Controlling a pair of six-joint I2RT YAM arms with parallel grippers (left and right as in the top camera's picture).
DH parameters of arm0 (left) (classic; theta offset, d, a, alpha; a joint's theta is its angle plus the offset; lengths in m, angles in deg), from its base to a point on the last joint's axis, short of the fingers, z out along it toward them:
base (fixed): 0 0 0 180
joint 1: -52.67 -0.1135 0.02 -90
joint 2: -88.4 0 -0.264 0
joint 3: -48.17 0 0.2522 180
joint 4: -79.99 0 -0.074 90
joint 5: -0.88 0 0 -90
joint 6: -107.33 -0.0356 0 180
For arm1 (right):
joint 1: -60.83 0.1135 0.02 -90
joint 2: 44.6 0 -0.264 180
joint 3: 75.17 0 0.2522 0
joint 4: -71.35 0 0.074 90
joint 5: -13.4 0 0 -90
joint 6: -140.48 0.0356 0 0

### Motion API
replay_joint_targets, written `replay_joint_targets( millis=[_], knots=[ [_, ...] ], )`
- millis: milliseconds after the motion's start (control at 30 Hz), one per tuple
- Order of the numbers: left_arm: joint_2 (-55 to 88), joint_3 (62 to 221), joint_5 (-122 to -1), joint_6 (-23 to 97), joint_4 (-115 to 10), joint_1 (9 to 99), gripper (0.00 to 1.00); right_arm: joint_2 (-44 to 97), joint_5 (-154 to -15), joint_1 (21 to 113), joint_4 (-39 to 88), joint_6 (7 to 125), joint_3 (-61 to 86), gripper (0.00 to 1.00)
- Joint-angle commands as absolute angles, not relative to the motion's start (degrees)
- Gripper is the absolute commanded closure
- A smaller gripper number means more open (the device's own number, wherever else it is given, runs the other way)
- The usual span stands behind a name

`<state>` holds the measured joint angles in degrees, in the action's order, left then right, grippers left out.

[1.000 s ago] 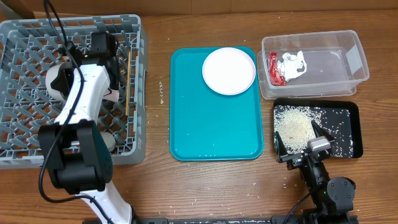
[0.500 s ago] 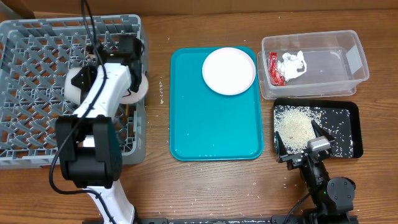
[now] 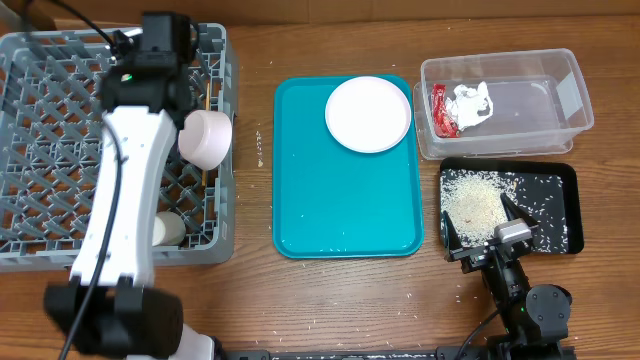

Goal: Sort waste into correct bins and load items into the dishwasher
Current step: 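Reach left gripper to the large white plate and grasp its rim, then lift the large plate with left gripper and stand it in the rack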

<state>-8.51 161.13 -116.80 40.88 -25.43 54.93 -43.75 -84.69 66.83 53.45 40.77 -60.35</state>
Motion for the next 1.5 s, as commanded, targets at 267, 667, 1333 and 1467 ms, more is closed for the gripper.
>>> replay_joint_targets(
  millis=[267,667,1333,1467],
  knots=[
    [-10.8,161.31,-78.92,30.8,-29.85,66.28,0.4,-44.43,-84.13,66.77,53.62,40.57,-60.96,0.0],
    [-31.65,161.33,-92.45,44.31,-39.64,80.02,0.44,-44.43,-84.13,66.77,53.62,40.57,-60.96,0.0],
    [-40.05,161.59,-88.78,47.81,-31.29,78.12,0.96,-44.43,-84.13,66.77,53.62,40.57,-60.96,0.0],
    [-38.45,165.15,-91.67,44.16,-24.08,76.09,0.96,-44.43,-84.13,66.77,53.62,40.57,-60.96,0.0]
  ],
)
